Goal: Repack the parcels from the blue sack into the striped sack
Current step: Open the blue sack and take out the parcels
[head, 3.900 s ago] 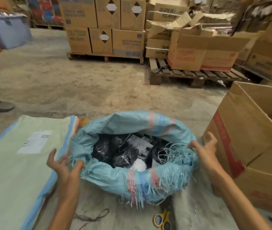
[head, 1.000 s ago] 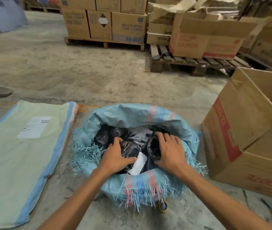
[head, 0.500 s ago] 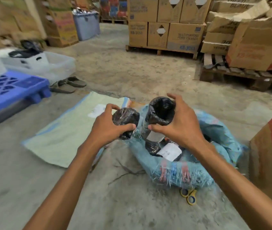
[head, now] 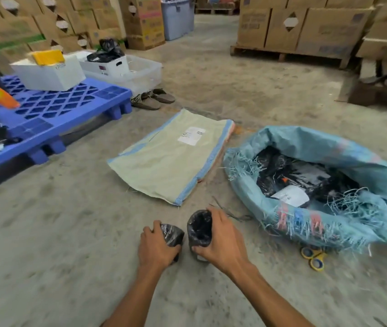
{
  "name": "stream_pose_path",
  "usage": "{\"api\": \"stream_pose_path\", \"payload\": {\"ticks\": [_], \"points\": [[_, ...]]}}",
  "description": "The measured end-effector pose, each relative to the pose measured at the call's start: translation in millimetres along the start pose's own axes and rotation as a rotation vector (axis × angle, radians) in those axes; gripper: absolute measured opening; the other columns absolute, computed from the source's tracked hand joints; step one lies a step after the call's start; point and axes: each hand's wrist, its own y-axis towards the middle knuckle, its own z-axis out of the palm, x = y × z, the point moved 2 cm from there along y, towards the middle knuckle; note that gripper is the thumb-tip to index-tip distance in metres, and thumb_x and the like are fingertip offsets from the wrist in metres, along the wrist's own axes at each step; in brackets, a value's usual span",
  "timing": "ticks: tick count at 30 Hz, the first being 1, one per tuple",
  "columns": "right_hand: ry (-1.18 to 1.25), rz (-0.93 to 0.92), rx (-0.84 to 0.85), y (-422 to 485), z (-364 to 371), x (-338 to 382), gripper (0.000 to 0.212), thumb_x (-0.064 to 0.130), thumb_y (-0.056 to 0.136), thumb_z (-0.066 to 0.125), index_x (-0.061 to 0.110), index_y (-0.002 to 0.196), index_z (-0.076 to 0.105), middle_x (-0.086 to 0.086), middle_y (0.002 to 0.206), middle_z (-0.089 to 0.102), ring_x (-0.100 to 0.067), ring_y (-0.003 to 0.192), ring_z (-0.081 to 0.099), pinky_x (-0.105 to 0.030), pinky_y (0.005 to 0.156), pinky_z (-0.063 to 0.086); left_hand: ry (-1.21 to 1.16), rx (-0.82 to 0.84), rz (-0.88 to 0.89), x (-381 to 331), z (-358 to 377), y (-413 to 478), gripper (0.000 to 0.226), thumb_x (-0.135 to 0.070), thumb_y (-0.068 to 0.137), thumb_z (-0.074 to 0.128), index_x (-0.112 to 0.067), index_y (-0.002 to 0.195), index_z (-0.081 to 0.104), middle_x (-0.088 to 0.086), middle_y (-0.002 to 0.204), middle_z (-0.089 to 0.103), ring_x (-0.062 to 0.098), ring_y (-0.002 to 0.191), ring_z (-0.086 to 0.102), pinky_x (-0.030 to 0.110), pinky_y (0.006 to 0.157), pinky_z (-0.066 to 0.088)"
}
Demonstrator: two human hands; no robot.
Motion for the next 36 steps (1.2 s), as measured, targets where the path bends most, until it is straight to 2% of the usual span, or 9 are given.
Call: {"api": "stream_pose_path", "payload": {"ticks": [4,8,10,15,18,24,28,32,36], "points": [[0.014,0.035,-0.006,-4.8,17.9,-2.4,0.101,0.054,0.065,0.072,0.026,0.151,0.027,0.008,0.143,0.043,-0.019,0.128,0.049,-0.034,0.089,0.051,0.008,0.011,0.023,11.2,12.4,-3.2,0.093,-0.064,0.060,0.071,-0.030,0.136,0.029,0.005,0.119,0.044,0.025,0.114,0.047,0.038,0.088,0.049],[0.000,-0.028,0.044,-6.3,-1.8,-2.9,0.117,0.082,0.064,0.064,0.027,0.156,0.019,0.008,0.150,0.036,-0.015,0.137,0.040,-0.038,0.103,0.046,0.038,0.230,-0.038,1.9,-4.0,10.7,0.100,-0.072,0.060,0.063,-0.036,0.142,0.020,0.009,0.138,0.036,0.029,0.131,0.037,0.044,0.102,0.038],[0.002,-0.045,-0.027,-2.3,-28.0,-10.1,0.103,0.086,0.073,0.051,0.030,0.155,0.022,0.008,0.148,0.039,-0.012,0.135,0.041,-0.038,0.104,0.045,0.099,0.322,-0.027,-18.0,-30.0,26.2,0.098,-0.071,0.066,0.062,-0.032,0.146,0.022,0.012,0.148,0.027,0.031,0.139,0.028,0.046,0.107,0.033],[-0.069,0.053,-0.321,33.2,-127.0,-70.7,0.047,0.047,0.096,0.053,0.021,0.136,0.050,0.001,0.127,0.061,-0.018,0.115,0.059,-0.036,0.088,0.051,-0.152,0.126,0.295,-136.2,-105.3,48.1,0.056,-0.053,0.074,0.066,-0.026,0.122,0.056,0.004,0.114,0.058,0.025,0.110,0.055,0.035,0.084,0.047],[-0.055,0.236,-0.347,53.2,-172.3,-116.6,0.036,0.030,0.094,0.057,0.014,0.126,0.060,-0.004,0.116,0.069,-0.022,0.105,0.065,-0.038,0.087,0.053,-0.460,0.210,0.500,-226.5,-113.1,37.6,0.023,-0.036,0.081,0.069,-0.025,0.101,0.069,-0.003,0.096,0.068,0.016,0.091,0.063,0.031,0.076,0.048],[-0.227,0.313,-0.088,63.8,-175.0,-180.8,0.052,-0.005,0.078,0.055,0.018,0.124,0.065,-0.002,0.125,0.067,-0.021,0.115,0.062,-0.033,0.093,0.053,-0.309,0.322,0.721,-338.4,-47.2,43.3,0.009,-0.019,0.082,0.069,-0.012,0.087,0.071,0.004,0.087,0.069,0.016,0.080,0.062,0.031,0.074,0.051],[-0.484,0.028,0.137,75.3,-145.8,-203.7,0.061,0.010,0.081,0.068,0.018,0.139,0.050,-0.007,0.136,0.052,-0.027,0.124,0.050,-0.040,0.103,0.044,-0.026,0.074,0.748,-357.3,0.5,72.6,0.048,-0.026,0.072,0.077,-0.005,0.108,0.054,0.013,0.119,0.049,0.030,0.116,0.045,0.039,0.099,0.043],[-0.682,-0.127,0.360,110.2,-123.8,-226.4,0.080,0.024,0.082,0.069,0.017,0.152,0.032,-0.008,0.144,0.046,-0.028,0.135,0.041,-0.042,0.115,0.032,0.219,-0.145,0.739,-360.4,34.2,90.5,0.076,-0.024,0.072,0.077,-0.002,0.135,0.038,0.014,0.137,0.041,0.030,0.129,0.038,0.037,0.108,0.037],[-0.910,-0.229,0.593,145.8,-112.7,-242.2,0.101,0.029,0.077,0.080,0.020,0.156,0.018,-0.007,0.143,0.048,-0.027,0.135,0.043,-0.044,0.111,0.032,0.201,-0.087,0.604,-372.5,53.9,121.2,0.064,-0.018,0.076,0.074,-0.001,0.129,0.042,0.018,0.125,0.055,0.033,0.118,0.054,0.040,0.097,0.046]]}}
